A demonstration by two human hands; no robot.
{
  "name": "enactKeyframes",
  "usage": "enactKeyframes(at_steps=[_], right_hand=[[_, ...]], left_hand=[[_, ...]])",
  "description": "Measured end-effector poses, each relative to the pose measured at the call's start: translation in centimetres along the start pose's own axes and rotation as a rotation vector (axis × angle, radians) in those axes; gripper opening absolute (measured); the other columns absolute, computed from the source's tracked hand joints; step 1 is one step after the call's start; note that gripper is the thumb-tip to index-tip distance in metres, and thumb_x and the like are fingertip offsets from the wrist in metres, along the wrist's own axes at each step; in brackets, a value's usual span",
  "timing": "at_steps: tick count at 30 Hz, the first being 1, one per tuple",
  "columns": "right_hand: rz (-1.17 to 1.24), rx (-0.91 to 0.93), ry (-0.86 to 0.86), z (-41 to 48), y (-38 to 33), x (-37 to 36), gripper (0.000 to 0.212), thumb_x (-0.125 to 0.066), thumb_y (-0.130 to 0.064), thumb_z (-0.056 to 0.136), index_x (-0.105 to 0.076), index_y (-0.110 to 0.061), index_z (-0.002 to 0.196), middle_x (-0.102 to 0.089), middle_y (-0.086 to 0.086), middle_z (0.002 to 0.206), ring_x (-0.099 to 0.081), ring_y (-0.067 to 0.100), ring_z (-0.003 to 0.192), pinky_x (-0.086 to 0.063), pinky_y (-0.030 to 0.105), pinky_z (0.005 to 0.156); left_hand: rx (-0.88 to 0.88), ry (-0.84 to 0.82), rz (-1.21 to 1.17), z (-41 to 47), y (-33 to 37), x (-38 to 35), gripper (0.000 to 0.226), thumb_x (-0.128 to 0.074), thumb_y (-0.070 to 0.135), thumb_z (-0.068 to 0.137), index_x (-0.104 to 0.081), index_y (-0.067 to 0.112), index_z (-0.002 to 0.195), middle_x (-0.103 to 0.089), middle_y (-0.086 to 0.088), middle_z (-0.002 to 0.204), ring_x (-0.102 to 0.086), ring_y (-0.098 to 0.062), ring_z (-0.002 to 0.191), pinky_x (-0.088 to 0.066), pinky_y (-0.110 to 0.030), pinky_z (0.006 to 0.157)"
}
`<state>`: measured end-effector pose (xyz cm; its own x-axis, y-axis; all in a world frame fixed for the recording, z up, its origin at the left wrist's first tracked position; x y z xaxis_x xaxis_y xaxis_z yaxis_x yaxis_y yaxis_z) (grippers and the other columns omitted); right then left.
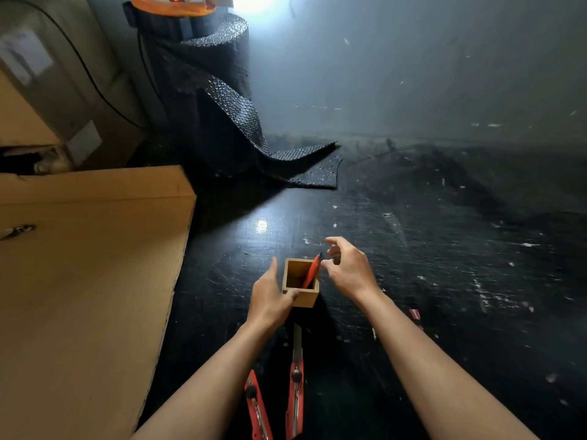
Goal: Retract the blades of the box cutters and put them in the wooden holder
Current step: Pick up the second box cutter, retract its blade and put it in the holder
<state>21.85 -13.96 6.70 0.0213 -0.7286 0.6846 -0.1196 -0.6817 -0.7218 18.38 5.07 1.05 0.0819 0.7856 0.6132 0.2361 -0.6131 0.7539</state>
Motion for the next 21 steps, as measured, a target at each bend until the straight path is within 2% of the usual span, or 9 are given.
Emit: enactKeyframes(at_steps=[4, 7, 10, 13, 17, 21], right_hand=[[-0.017, -0.039, 0.02, -3.7, 0.8, 0.4, 0.048, -0.072, -0.012, 0.091, -0.056, -0.017, 0.135, -0.067, 0.006, 0.119, -0.064, 0.018, 0.102, -0.056, 0.036, 0.089], [-0.033, -0.085, -0.017, -6.8, 2.0, -0.7, 0.038, -0.073, -0.016, 0.09, -0.06, -0.018, 0.126, -0.067, 0.002, 0.113, -0.064, 0.018, 0.102, -0.056, 0.034, 0.086], [-0.046, -0.134, -0.102, -10.0, 3.3, -3.0, 0.032, -0.074, -0.02, 0.089, -0.065, -0.021, 0.12, -0.069, -0.001, 0.108, -0.067, 0.017, 0.1, -0.059, 0.035, 0.086], [-0.098, -0.178, -0.223, -12.9, 4.9, -5.8, 0.035, -0.074, -0.019, 0.09, -0.066, -0.022, 0.124, -0.072, 0.0, 0.111, -0.068, 0.017, 0.102, -0.058, 0.035, 0.088], [-0.156, -0.262, -0.365, -16.3, 7.6, -8.9, 0.039, -0.073, -0.021, 0.09, -0.065, -0.023, 0.128, -0.072, 0.002, 0.117, -0.069, 0.017, 0.103, -0.059, 0.037, 0.09], [-0.111, -0.31, -0.47, -19.0, 9.1, -11.3, 0.044, -0.071, -0.018, 0.093, -0.061, -0.02, 0.135, -0.07, 0.002, 0.12, -0.065, 0.01, 0.094, -0.056, 0.027, 0.08]], left_hand=[[-0.016, 0.1, -0.019, -2.7, -0.7, 1.2, 0.088, -0.084, 0.019, 0.083, -0.037, 0.01, 0.158, -0.052, -0.013, 0.155, -0.05, -0.027, 0.144, -0.043, -0.044, 0.119], [-0.011, 0.095, -0.012, -5.4, -1.6, 1.1, 0.069, -0.082, 0.013, 0.083, -0.054, 0.009, 0.146, -0.066, -0.011, 0.14, -0.063, -0.025, 0.13, -0.051, -0.042, 0.111], [0.004, 0.002, 0.018, -7.8, -2.7, 0.1, 0.049, -0.079, 0.009, 0.084, -0.067, 0.011, 0.131, -0.075, -0.006, 0.123, -0.069, -0.021, 0.116, -0.055, -0.033, 0.102], [0.024, -0.098, 0.05, -10.0, -4.3, -1.6, 0.045, -0.076, 0.008, 0.086, -0.067, 0.012, 0.13, -0.075, -0.005, 0.122, -0.07, -0.017, 0.114, -0.056, -0.027, 0.099], [0.07, -0.169, 0.073, -12.2, -6.1, -3.4, 0.044, -0.078, 0.009, 0.085, -0.069, 0.014, 0.127, -0.075, -0.001, 0.118, -0.07, -0.016, 0.113, -0.058, -0.03, 0.097], [0.142, -0.281, 0.105, -13.6, -8.1, -5.6, 0.032, -0.072, 0.008, 0.085, -0.074, 0.017, 0.115, -0.079, 0.001, 0.104, -0.074, -0.015, 0.103, -0.061, -0.039, 0.094]])
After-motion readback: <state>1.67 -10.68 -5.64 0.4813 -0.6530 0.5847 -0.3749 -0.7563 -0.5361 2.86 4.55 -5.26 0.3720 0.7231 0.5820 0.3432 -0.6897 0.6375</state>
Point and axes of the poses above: each hand's wrist, its own z-axis towards the middle knuckle, its own x-axis out of the back of the hand, y = z × x, the point moved 9 cm from there along z, towards the middle knuckle
